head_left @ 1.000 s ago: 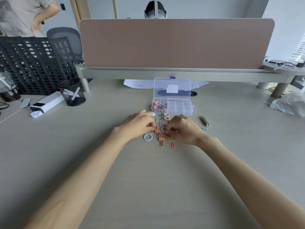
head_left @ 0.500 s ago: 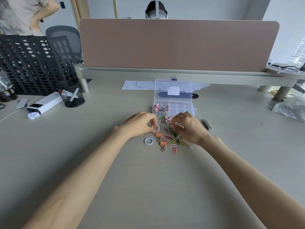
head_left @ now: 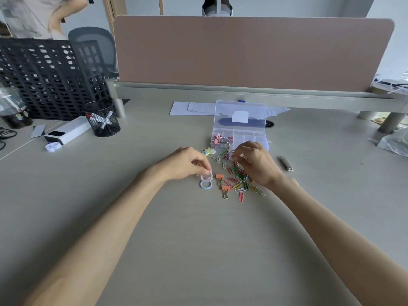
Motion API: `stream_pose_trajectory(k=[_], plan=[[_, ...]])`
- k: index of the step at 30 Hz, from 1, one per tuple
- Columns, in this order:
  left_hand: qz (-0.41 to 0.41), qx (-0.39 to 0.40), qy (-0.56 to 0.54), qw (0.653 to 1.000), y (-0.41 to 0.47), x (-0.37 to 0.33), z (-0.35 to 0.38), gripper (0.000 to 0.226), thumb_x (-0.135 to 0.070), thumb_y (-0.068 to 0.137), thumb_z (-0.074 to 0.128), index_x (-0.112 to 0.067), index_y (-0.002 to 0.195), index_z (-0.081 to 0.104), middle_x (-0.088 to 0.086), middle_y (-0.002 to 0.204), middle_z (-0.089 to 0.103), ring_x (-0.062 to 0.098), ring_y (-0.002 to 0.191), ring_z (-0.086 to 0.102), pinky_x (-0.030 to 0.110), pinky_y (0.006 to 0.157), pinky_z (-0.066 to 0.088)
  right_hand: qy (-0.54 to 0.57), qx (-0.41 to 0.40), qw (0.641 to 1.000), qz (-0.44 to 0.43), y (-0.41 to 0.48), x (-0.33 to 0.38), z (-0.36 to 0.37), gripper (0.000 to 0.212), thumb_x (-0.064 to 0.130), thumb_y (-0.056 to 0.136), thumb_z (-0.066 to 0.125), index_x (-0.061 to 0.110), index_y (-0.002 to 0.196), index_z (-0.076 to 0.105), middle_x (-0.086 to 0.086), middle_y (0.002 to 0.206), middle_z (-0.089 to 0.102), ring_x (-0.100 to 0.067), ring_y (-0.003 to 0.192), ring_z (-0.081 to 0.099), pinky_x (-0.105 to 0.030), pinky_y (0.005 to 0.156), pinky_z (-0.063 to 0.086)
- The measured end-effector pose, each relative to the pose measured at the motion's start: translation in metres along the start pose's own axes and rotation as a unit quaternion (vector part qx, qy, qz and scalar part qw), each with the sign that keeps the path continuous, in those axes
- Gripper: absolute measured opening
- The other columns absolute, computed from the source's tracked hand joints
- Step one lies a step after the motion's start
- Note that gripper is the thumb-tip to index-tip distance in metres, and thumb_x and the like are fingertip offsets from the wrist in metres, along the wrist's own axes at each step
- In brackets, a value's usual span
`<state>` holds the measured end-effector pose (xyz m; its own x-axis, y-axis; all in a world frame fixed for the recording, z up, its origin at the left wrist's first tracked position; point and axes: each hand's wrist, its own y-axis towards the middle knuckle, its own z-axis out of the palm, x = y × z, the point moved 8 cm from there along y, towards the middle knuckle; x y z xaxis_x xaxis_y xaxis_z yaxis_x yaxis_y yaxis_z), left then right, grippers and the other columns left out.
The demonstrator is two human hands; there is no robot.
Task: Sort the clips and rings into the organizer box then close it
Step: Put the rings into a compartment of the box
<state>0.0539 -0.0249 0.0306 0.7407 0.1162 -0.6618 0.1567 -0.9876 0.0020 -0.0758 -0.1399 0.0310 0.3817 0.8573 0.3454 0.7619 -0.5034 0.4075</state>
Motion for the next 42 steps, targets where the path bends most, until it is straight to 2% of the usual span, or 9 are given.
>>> stream_pose_trajectory(k=[3,6,9,14,17,21,25,36,42], plan=[[0.000,0.010,0.032,0.999,-0.006,-0.006,0.003,0.008,-0.019,0.078,0.076,-0.019,0.086,0.077,-0.012,0.070,0.069,-0.008,0.060,0.055,0.006,0.056,0.037,0.058,-0.018,0.998,0.035,-0.003,-0.001,-0.005,0.013,0.009,0.088,0.061,0.011,0.093,0.073,-0.007,0.101,0.064,-0.023,0.082,0.063,-0.030,0.078,0.050],[-0.001,0.015,0.056,0.998,-0.009,-0.013,0.004,0.009,-0.019,0.077,0.076,-0.018,0.086,0.077,-0.016,0.061,0.061,-0.007,0.054,0.049,0.007,0.051,0.034,0.121,-0.041,0.990,0.056,-0.010,0.004,-0.010,0.011,0.005,0.083,0.067,0.012,0.087,0.075,-0.003,0.095,0.066,-0.015,0.073,0.065,-0.011,0.072,0.048],[-0.005,0.022,0.085,0.996,-0.010,-0.016,0.006,0.009,-0.018,0.076,0.077,-0.020,0.085,0.076,-0.021,0.047,0.053,-0.008,0.050,0.046,0.008,0.048,0.032,0.182,-0.067,0.977,0.086,-0.020,0.007,-0.017,0.008,0.006,0.081,0.070,0.014,0.080,0.072,0.003,0.086,0.067,-0.001,0.066,0.064,-0.012,0.068,0.051],[0.008,0.025,0.216,0.976,-0.008,-0.015,0.006,0.004,-0.029,0.077,0.070,-0.030,0.081,0.073,-0.012,0.073,0.058,0.013,0.078,0.058,0.026,0.063,0.045,0.254,-0.067,0.956,0.129,-0.033,0.012,-0.016,0.010,0.013,0.079,0.072,0.020,0.080,0.067,0.004,0.079,0.073,-0.006,0.068,0.067,-0.017,0.062,0.052],[0.016,0.009,0.302,0.953,-0.009,-0.023,0.005,0.011,-0.036,0.080,0.065,-0.027,0.085,0.068,-0.012,0.081,0.053,0.012,0.079,0.055,0.027,0.062,0.039,0.274,-0.052,0.952,0.125,-0.040,0.020,-0.013,0.012,0.012,0.078,0.073,0.023,0.079,0.069,0.010,0.075,0.071,-0.003,0.063,0.065,-0.011,0.059,0.048],[0.017,-0.069,0.096,0.993,-0.006,-0.027,-0.001,0.011,-0.033,0.083,0.069,-0.022,0.080,0.065,-0.009,0.078,0.068,-0.005,0.055,0.052,0.012,0.051,0.035,0.293,-0.031,0.948,0.123,-0.046,0.026,-0.011,0.006,0.018,0.075,0.078,0.019,0.079,0.073,0.002,0.073,0.073,-0.015,0.067,0.069,-0.026,0.067,0.056],[0.021,-0.098,-0.043,0.994,-0.003,-0.033,0.001,0.008,-0.024,0.083,0.072,-0.016,0.081,0.069,-0.005,0.074,0.073,0.001,0.064,0.063,0.019,0.065,0.048,0.307,-0.057,0.942,0.125,-0.046,0.021,-0.015,0.005,0.015,0.075,0.077,0.018,0.076,0.074,0.001,0.077,0.074,-0.018,0.073,0.070,-0.039,0.075,0.058],[0.027,-0.145,-0.064,0.987,0.018,-0.054,0.009,0.006,-0.027,0.080,0.074,-0.022,0.077,0.072,-0.007,0.076,0.072,-0.006,0.063,0.059,0.012,0.057,0.042,0.319,-0.098,0.930,0.152,-0.052,0.001,-0.042,0.007,0.015,0.075,0.077,0.011,0.079,0.073,-0.003,0.074,0.073,-0.016,0.065,0.068,-0.021,0.061,0.054],[0.048,-0.136,-0.137,0.980,0.030,-0.068,0.019,0.008,-0.024,0.082,0.073,-0.016,0.084,0.071,-0.001,0.073,0.073,0.010,0.062,0.067,0.019,0.051,0.046,0.246,-0.107,0.951,0.152,-0.052,-0.015,-0.053,0.018,0.022,0.079,0.074,0.019,0.096,0.072,0.008,0.073,0.072,-0.004,0.065,0.067,-0.015,0.062,0.052]])
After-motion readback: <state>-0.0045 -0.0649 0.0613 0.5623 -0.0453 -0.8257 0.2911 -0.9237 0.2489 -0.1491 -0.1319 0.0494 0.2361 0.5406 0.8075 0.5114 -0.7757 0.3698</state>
